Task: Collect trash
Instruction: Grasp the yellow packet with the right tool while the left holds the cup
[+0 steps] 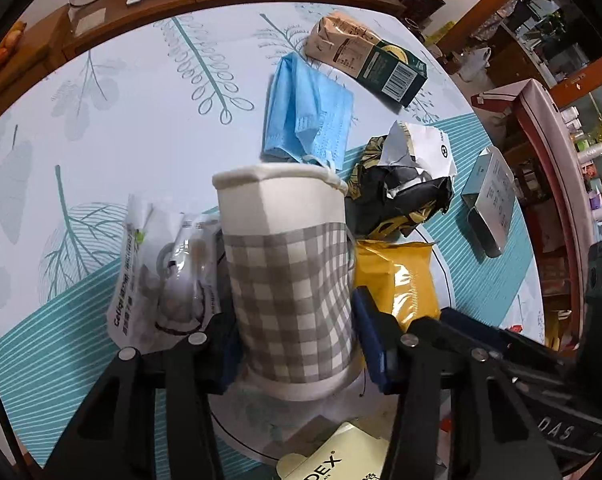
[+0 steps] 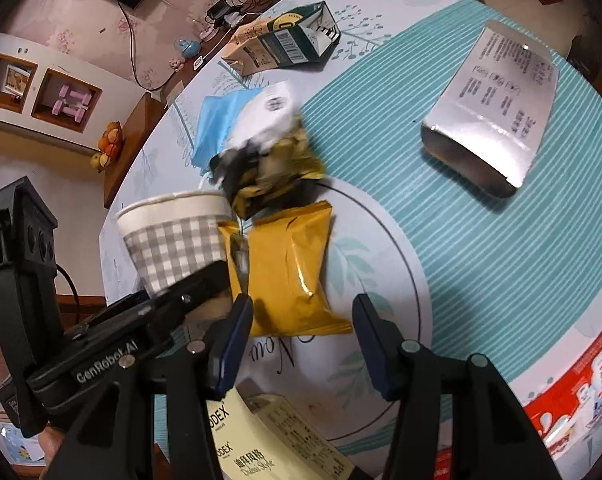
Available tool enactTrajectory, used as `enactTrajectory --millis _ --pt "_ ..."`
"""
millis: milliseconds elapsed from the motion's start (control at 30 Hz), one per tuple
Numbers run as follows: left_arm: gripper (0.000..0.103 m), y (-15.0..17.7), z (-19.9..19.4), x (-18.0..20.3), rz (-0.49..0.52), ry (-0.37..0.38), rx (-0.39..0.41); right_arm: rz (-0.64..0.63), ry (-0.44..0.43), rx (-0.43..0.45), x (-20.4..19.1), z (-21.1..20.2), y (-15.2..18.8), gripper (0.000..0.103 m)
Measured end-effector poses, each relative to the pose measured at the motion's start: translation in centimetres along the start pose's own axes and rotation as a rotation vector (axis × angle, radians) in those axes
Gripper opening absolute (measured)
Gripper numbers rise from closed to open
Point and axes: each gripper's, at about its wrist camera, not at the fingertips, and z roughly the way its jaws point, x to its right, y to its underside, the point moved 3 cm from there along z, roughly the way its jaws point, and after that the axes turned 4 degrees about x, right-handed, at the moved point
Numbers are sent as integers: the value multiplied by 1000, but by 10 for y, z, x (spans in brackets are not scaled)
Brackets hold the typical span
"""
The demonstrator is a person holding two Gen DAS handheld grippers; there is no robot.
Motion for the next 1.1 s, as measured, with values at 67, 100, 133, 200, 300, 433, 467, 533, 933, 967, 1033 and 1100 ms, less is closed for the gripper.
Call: enactTrajectory --millis 67,100,133,200,300,433,467,533,933,967,1033,1100 --pt "48 2 -2 3 6 -10 12 -5 3 9 -1 -3 -3 52" --pt "48 2 -3 3 2 -10 21 -2 1 13 -1 -4 -5 52" --pt "48 3 -5 3 -2 -7 28 2 0 18 0 -5 -7 52" --pt "48 2 -9 2 -12 -6 38 14 -9 35 -1 -8 -13 53" --pt "48 0 -16 1 -18 -6 56 11 -6 61 -4 -10 -23 53" --pt "48 -3 -19 2 -21 -10 72 -3 -5 68 -7 -10 -32 53" --pt "48 -4 -20 2 -23 -7 74 -5 -6 66 -9 -9 -33 53" --pt "47 -3 -20 2 -15 -26 72 -15 -3 59 -10 -7 -32 53" --pt "47 19 -48 -4 -30 -48 94 -77 44 8 -12 10 -12 52" --pt "47 21 -50 -3 -31 -48 97 -91 54 6 -13 12 -10 51" --pt "47 25 -56 -2 -33 -51 103 -121 64 17 -16 12 -7 34" --pt "47 29 -61 -1 -29 -59 110 -126 56 4 -17 14 -3 29"
